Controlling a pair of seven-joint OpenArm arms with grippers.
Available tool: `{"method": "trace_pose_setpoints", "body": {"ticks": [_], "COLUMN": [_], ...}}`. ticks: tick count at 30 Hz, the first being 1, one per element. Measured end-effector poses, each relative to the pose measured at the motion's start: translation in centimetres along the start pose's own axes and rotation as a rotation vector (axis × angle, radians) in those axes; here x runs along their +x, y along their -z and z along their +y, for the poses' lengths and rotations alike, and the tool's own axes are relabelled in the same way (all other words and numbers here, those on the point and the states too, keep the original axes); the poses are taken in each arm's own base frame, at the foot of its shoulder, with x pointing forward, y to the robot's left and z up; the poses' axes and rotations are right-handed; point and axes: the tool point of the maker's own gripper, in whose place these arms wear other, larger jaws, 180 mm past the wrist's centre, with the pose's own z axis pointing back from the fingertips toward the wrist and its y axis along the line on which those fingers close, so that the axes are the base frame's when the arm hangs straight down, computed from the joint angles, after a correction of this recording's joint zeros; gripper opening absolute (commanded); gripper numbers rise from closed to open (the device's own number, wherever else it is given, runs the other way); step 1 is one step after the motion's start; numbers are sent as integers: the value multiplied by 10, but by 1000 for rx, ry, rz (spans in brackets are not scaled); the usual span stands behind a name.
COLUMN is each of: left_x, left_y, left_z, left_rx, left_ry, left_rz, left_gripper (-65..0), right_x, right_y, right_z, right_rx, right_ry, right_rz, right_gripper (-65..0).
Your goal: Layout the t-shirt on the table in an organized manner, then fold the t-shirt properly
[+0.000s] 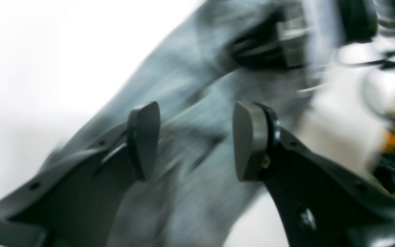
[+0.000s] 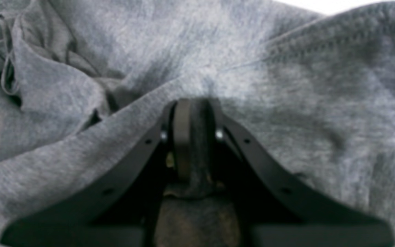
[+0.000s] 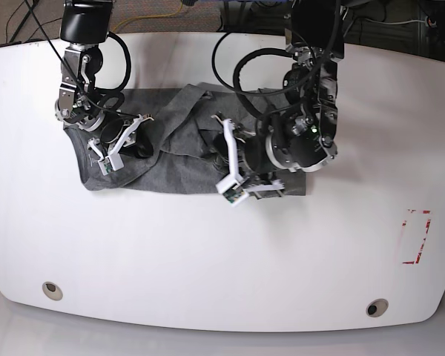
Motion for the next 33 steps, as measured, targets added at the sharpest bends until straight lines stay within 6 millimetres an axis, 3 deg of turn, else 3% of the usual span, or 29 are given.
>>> {"method": "trace_pose_setpoints", "body": {"ticks": [7, 12, 26, 33], "left_x": [-67, -89, -121, -119], "left_y": [-30, -38, -19, -3], "left_z": [55, 71, 57, 23], "left_rx": [140, 179, 80, -11], "left_ry": [-122, -171, -183, -100], "left_rz": [115, 155, 231, 270], "left_gripper": [-436, -460, -460, -460], "right_x": [-1, 0, -1, 0], "right_y": [0, 0, 0, 0], "right_z": [0, 0, 0, 0], "right_rx": [0, 0, 2, 2], "right_ry": [0, 0, -1, -1], "right_rz": [4, 3, 4, 3], "right_gripper": [-564, -564, -564, -564]}}
